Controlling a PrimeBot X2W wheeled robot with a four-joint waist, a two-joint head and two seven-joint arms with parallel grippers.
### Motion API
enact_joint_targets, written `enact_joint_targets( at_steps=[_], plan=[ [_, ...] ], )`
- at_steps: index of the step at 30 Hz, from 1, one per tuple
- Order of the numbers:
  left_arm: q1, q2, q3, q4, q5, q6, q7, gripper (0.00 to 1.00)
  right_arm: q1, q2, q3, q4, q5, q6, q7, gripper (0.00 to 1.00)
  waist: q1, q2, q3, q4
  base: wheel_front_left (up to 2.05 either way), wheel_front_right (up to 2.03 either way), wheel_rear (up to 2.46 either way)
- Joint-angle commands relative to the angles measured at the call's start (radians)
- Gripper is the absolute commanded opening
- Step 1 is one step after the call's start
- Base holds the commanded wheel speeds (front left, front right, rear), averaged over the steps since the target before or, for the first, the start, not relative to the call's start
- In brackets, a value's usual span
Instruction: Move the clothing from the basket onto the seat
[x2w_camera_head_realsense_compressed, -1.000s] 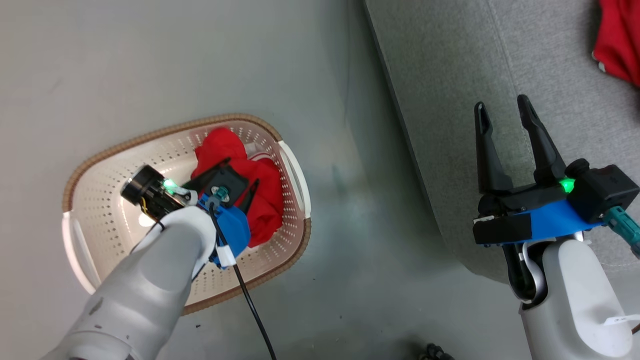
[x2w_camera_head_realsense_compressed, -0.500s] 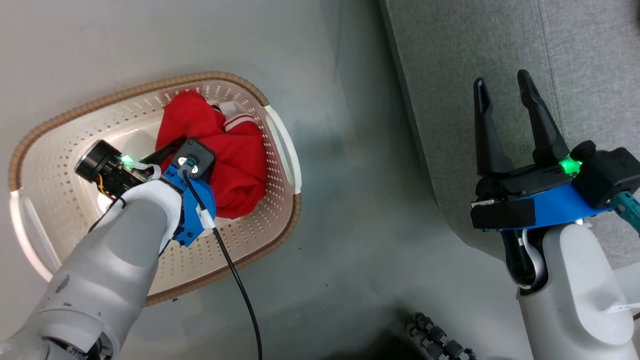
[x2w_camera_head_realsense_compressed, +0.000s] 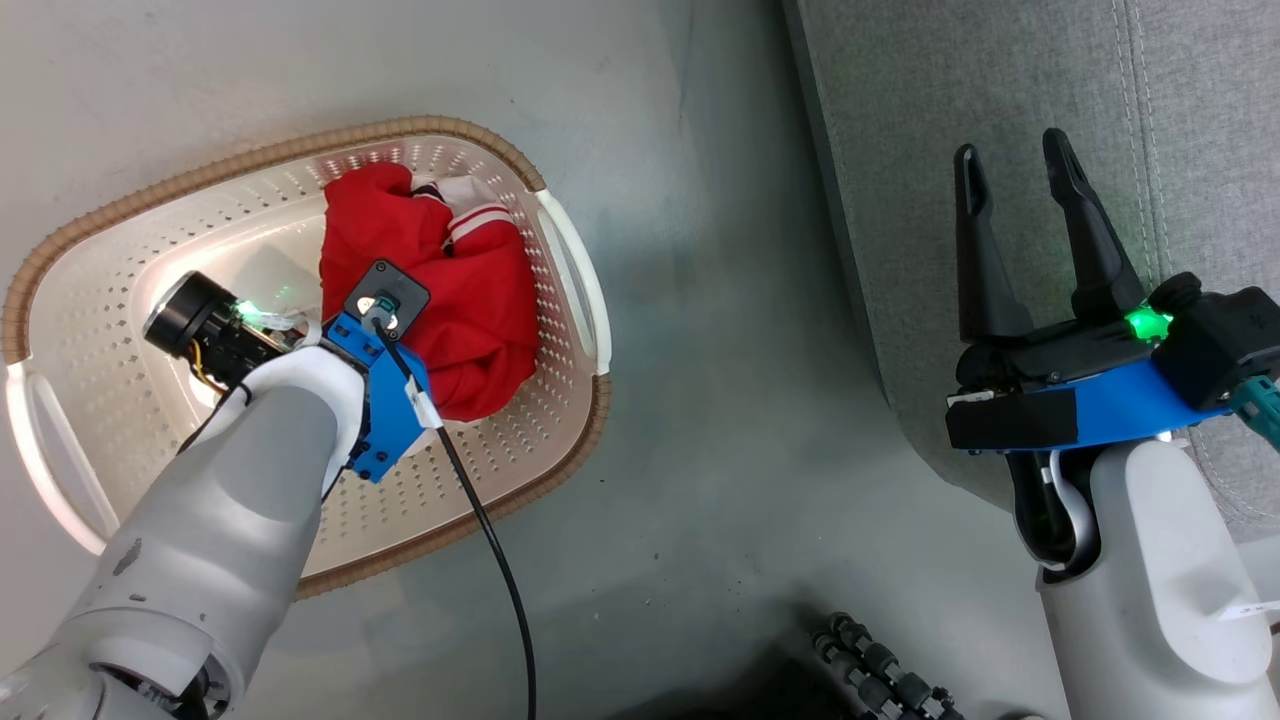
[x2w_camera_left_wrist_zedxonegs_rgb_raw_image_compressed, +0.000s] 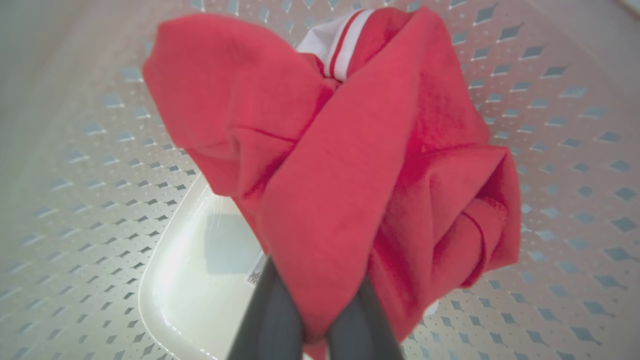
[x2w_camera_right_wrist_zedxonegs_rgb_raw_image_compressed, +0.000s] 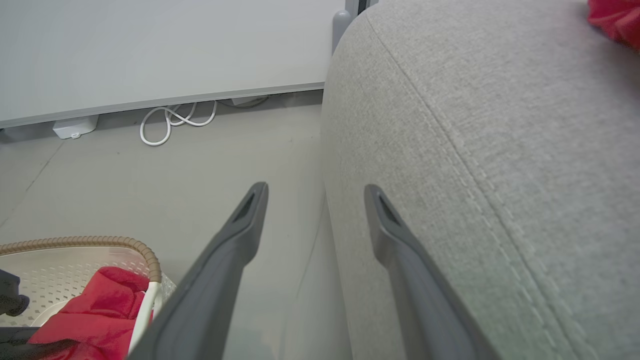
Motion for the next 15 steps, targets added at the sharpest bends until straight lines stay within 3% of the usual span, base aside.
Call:
enact_joint_targets(
  at_steps=[1,15],
  plan=[
    [-0.022,-0.004,0.003,0.001,-0.011,0.0,-0.006,0.0,-0.018,0.001,-0.005,0.001,-0.006,0.0,-0.003,1.0,0.0,0.0,-0.004,0.006,0.0,0.0,0.0],
    [-0.013,-0.066,0.022,-0.001,-0.058,-0.008,-0.119,0.0,-0.005,0.001,-0.024,0.019,-0.038,0.0,-0.003,1.0,0.0,0.0,-0.074,0.067,0.0,0.0,0.0]
  ],
)
